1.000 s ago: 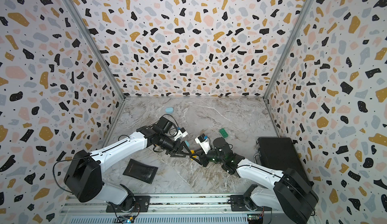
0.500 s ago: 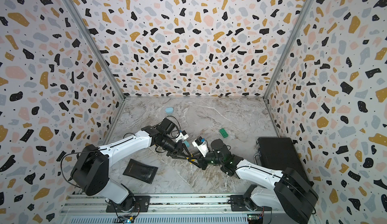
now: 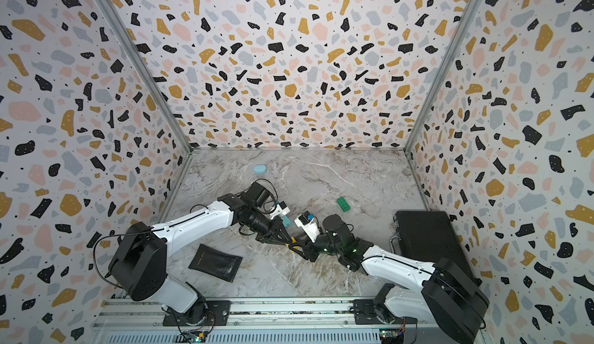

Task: Assemble the letter h with lego
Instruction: Pick up the lego brick from the center of the board, then place the lego brick at the center of the board.

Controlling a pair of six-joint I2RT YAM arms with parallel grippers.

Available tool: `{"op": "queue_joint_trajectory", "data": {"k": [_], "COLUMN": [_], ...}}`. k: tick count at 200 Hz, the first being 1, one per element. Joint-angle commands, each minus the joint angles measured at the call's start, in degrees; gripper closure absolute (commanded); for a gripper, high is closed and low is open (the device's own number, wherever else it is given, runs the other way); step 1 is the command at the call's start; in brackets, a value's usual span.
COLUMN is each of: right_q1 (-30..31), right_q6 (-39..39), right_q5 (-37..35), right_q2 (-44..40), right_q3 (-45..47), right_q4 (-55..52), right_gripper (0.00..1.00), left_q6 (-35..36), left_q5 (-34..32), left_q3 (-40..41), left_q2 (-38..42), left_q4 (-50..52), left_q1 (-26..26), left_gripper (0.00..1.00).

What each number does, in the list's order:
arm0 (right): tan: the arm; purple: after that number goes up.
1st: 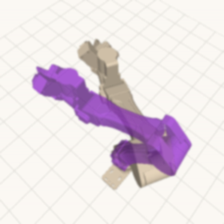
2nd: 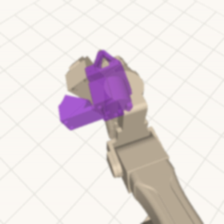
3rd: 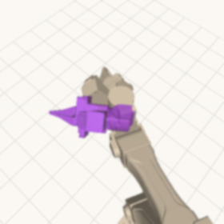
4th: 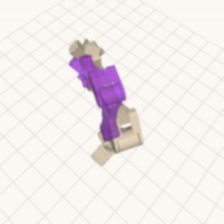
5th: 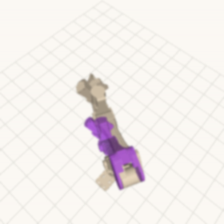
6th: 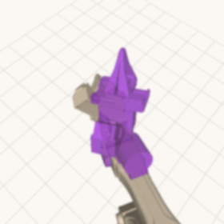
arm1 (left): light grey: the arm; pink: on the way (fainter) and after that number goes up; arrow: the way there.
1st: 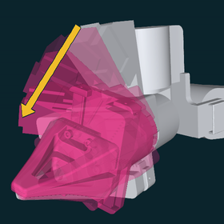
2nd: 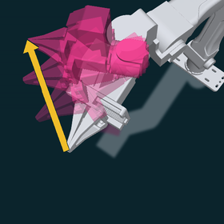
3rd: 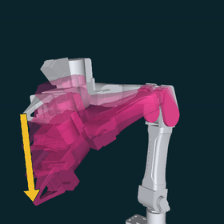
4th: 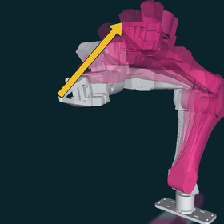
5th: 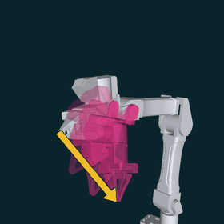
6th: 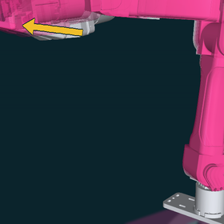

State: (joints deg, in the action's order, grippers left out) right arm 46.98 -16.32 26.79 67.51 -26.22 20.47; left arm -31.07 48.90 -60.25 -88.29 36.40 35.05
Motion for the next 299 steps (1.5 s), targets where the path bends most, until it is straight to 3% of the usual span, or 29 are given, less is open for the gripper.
{"op": "queue_joint_trajectory", "data": {"k": [1,28,55,77,103,174,211,299], "right_q1": [-0.23,-0.24,-0.23,-0.29,-0.28,-0.27,-0.35,-0.32], "right_q6": [-1.03,-1.91,-2.39,-2.81,-2.94,-3.1,-3.06,-2.89], "right_q5": [-3.41,-5.22,-14.97,-22.01,-25.07,-30.58,-31.87,-32.72], "right_q2": [-1.1,-2.4,-2.49,-0.95,0.39,0.35,0.21,0.32], "right_q3": [-1.71,-0.96,-1.61,-3.05,-3.93,-4.2,-4.24,-4.19], "right_q4": [-1.55,-1.13,-4.91,-8.36,-9.89,-11.74,-12.28,-12.36], "right_gripper": [0.38,0.25,0.2,0.2,0.2,0.2,0.2,0.19], "left_q6": [-0.01,-4.35,-7.45,-8.08,-7.17,-6.79,-7.85,-8.4], "left_q5": [-10.09,-25.09,-38.33,-42.95,-48.09,-52.94,-51.73,-50.67], "left_q3": [0.09,1.51,3.82,5.05,5.29,4.17,4.53,2.51], "left_q2": [3.81,6.77,9.34,8.05,5.04,-1.16,-1.96,-2.72], "left_q4": [2.49,4.57,4.56,3.41,1.69,-0.11,-1.23,0.59], "left_q1": [-0.24,0.01,0.44,0.75,2.39,6.77,7.1,7.3], "left_gripper": [1.0,1.0,1.0,1.0,1.0,1.0,0.89,0.73]}}
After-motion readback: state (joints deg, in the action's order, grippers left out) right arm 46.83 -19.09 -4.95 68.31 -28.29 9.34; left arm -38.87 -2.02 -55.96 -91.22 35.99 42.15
